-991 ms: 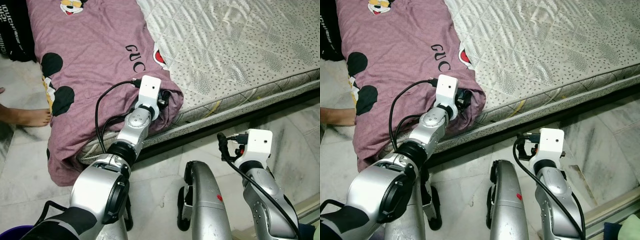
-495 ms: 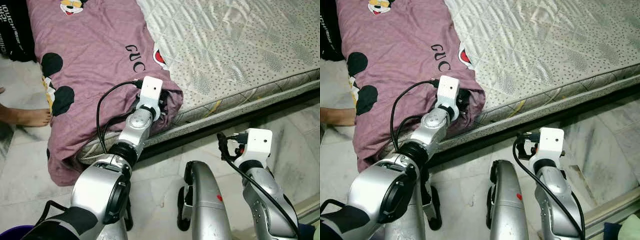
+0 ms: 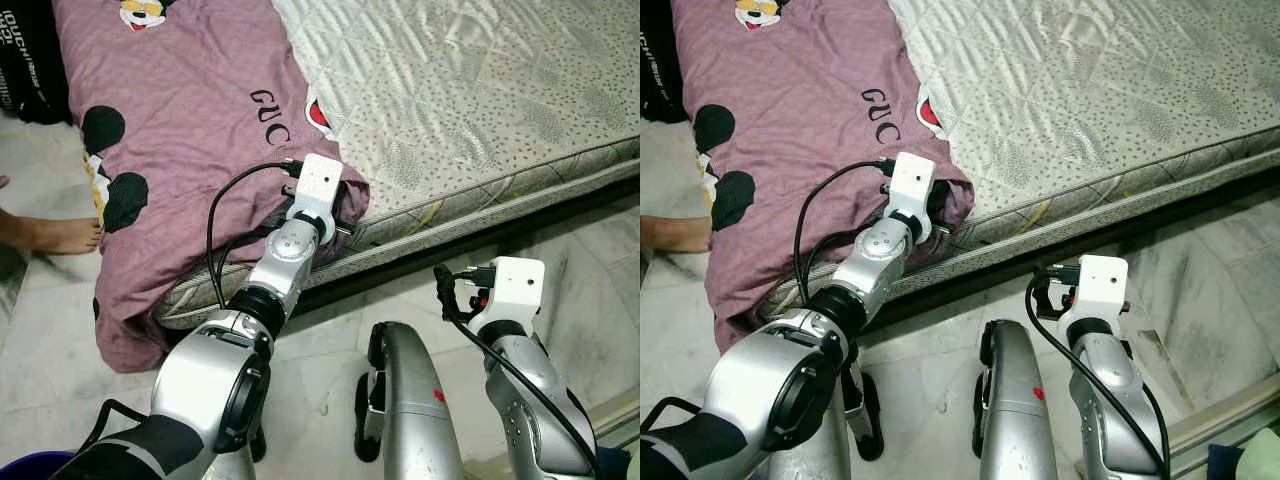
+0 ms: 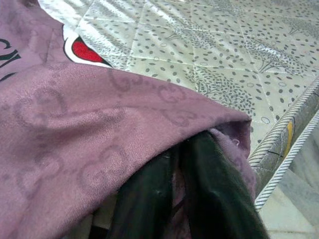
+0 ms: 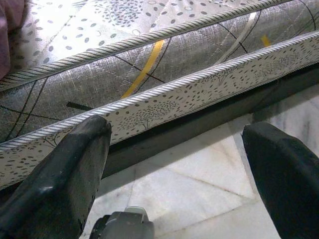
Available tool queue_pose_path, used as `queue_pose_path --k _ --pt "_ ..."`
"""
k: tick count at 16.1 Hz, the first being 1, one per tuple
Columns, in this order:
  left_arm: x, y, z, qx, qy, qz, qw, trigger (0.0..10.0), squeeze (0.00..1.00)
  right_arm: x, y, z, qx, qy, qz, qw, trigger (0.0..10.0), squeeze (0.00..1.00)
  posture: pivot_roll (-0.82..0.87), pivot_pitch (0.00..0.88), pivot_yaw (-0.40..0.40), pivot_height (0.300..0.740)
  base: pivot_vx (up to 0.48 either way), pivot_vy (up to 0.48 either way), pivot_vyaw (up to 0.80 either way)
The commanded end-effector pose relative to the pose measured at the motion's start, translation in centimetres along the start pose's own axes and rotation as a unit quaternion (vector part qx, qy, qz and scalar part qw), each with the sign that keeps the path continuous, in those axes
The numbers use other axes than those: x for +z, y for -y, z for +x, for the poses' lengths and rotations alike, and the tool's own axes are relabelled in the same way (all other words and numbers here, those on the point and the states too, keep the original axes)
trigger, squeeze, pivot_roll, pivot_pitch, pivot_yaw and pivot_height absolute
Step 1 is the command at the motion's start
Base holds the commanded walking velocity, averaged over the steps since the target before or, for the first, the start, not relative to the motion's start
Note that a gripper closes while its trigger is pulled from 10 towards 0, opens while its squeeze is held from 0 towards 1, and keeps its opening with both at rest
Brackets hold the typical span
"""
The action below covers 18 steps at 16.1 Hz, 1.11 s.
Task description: Clean up the room
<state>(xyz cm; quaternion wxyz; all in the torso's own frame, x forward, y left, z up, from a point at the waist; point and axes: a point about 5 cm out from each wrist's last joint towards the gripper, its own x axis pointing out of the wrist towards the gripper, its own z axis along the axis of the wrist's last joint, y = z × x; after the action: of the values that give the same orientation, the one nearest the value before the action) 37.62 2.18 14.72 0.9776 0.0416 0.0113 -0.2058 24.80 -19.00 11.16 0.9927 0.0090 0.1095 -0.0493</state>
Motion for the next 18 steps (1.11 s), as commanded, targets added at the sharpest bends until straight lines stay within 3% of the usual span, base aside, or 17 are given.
queue_pose_path --k 1,3,6,9,11,15,18 --pt "-0.7 0.5 -0.2 -0.013 -0.013 0.005 1.000 0.0 0.00 -0.8 0.3 -0.2 -0.010 -0.015 0.002 1.000 10.0 0.00 -0.13 0.240 -0.018 0.576 0.000 0.000 0.00" --pt "-0.8 1.0 -0.2 -0.029 -0.012 0.012 0.999 0.0 0.00 -0.8 0.3 -0.2 -0.009 -0.016 0.002 1.000 10.0 0.00 -0.13 0.238 -0.018 0.576 0.000 0.000 0.00" --pt "-2.8 4.3 -1.1 -0.114 -0.043 0.017 0.992 0.0 0.00 -0.9 0.2 -0.1 -0.007 -0.017 0.002 1.000 10.0 0.00 -0.12 0.232 -0.017 0.576 0.000 0.000 0.00" --pt "-5.9 7.0 -2.6 -0.186 -0.106 0.021 0.977 0.0 0.00 -0.9 0.1 0.0 -0.006 -0.017 0.002 1.000 10.0 0.00 -0.12 0.229 -0.017 0.576 0.000 0.000 0.00" --pt "-6.8 8.0 -3.3 -0.221 -0.125 0.024 0.967 0.0 0.00 -1.0 0.1 0.1 -0.006 -0.017 0.002 1.000 10.0 0.00 -0.12 0.224 -0.016 0.576 0.000 0.000 0.00" --pt "-8.9 9.2 -4.7 -0.284 -0.196 0.044 0.938 0.0 0.00 -1.0 0.0 0.3 -0.004 -0.018 0.002 1.000 10.0 0.00 -0.12 0.222 -0.014 0.576 0.000 0.000 0.00" --pt "-10.7 9.1 -5.7 -0.289 -0.243 0.073 0.923 0.0 0.00 -1.0 -0.1 0.4 -0.004 -0.018 0.003 1.000 10.0 0.00 -0.12 0.218 -0.012 0.576 0.000 0.000 0.00"
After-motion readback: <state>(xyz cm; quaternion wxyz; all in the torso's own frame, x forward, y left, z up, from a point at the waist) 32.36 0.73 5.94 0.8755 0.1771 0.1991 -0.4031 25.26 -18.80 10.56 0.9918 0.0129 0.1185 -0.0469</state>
